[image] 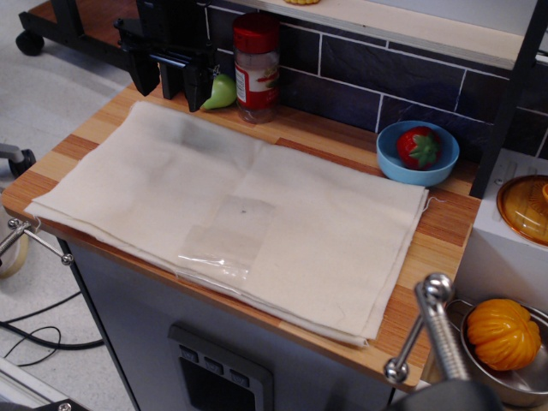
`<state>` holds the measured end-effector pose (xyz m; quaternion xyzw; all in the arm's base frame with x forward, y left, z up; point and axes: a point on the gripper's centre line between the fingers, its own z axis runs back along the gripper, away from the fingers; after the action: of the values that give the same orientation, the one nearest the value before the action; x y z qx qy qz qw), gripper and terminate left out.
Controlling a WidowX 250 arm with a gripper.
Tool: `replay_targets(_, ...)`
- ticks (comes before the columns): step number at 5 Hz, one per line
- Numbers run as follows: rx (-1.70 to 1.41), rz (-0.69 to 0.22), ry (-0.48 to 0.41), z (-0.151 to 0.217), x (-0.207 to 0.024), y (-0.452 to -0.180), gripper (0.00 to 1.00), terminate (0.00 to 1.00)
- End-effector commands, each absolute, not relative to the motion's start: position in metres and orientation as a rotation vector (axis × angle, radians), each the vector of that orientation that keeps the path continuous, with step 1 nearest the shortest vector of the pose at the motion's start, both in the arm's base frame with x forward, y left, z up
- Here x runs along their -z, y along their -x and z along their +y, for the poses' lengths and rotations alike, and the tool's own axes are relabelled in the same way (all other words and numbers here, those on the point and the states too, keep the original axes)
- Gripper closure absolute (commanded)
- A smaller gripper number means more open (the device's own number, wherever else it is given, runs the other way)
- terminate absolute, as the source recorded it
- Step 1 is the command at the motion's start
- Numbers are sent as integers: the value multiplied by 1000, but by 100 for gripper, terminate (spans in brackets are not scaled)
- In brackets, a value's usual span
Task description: Fold cloth in half
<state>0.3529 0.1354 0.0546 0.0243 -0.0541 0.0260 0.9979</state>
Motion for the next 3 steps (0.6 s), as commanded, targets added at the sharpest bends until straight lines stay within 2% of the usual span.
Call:
replay_targets(1,-52,-108,-49,135,-55,-353,0,0)
replay_targets(2,-20,-100,-21,150,-64,-330,0,0)
replay_targets(3,11,-119,-20,163,-62,-313,0,0)
